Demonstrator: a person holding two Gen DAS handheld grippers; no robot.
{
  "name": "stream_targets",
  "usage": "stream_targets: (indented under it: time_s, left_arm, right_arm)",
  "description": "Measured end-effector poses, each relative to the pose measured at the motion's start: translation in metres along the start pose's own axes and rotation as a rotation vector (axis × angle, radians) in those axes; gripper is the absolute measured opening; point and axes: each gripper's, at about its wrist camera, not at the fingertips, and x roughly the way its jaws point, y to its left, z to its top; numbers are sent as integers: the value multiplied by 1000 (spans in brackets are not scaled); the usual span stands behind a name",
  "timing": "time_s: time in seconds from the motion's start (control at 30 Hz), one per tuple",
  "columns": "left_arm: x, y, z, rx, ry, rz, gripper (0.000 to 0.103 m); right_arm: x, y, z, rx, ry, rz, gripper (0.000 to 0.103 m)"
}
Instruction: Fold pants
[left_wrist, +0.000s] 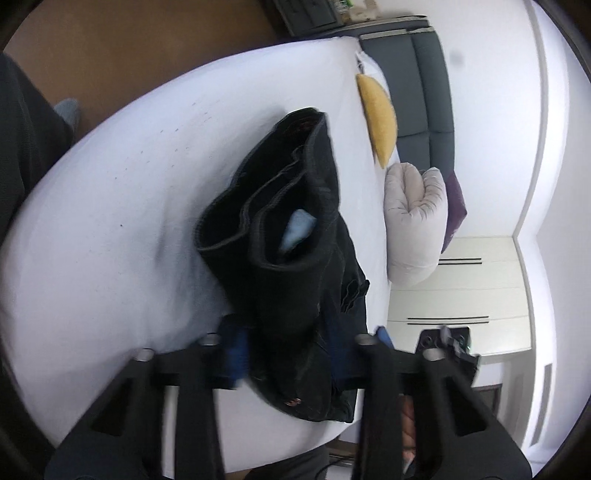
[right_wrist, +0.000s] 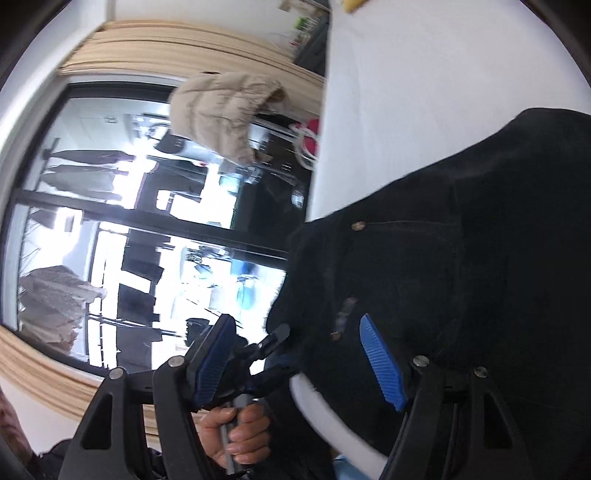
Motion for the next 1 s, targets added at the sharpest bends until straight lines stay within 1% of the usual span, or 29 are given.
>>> stream_targets:
  time_s: [0.03, 0.1, 0.17, 0.2, 0.23, 0.3, 0.43, 0.57, 0.67, 0.7, 0.73, 0.77, 0.83, 0.87, 0.93, 1.0]
  left_arm:
    - [0, 0, 0, 13, 0, -1, 20]
    - [2, -3, 1, 40, -2, 14, 15]
    - [1, -6, 1, 66, -2, 26, 12]
    - [2, -8, 1, 83, -5, 34, 10]
    - [2, -10, 1, 95, -6, 38, 10]
    - [3, -19, 3, 118, -8, 45, 9]
    - [4, -34, 3, 181, -13, 63, 7]
    - [2, -59, 1, 270, -21, 71, 7]
    - [-2, -90, -8, 394, -37, 86, 7]
    - [2, -101, -11, 440, -44, 95, 7]
    - [2, -115, -19, 512, -55, 111, 7]
    - [4, -125, -27, 559, -62, 123, 7]
    - [11, -148, -50, 714, -81, 166, 7]
    - [17, -157, -62, 781, -78, 185, 7]
    - [31, -173, -79, 866, -72, 204, 7]
    - [42, -186, -96, 951, -75, 225, 7]
  right_arm:
    - [1, -6, 6, 12, 6, -30, 74]
    - [7, -17, 13, 27, 32, -71, 74]
    - [19, -39, 17, 74, 79, -156, 72]
    - [26, -50, 16, 96, 104, -180, 70]
    - [32, -58, 15, 101, 114, -184, 69]
    - [33, -57, 14, 85, 100, -184, 71]
    - [38, -44, 4, -18, 110, -243, 75]
    - [34, -44, 0, -18, 85, -226, 77]
    - [30, -41, 3, 3, 95, -239, 77]
    - [27, -37, 5, 33, 99, -240, 78]
    - [24, -31, 8, 45, 97, -222, 78]
    - [21, -22, 11, 30, 90, -201, 78]
    - [17, 3, 16, -18, 85, -197, 80]
    - [15, 20, 20, -52, 88, -196, 81]
    - [16, 43, 25, -98, 100, -194, 84]
    - [17, 65, 30, -142, 123, -215, 86]
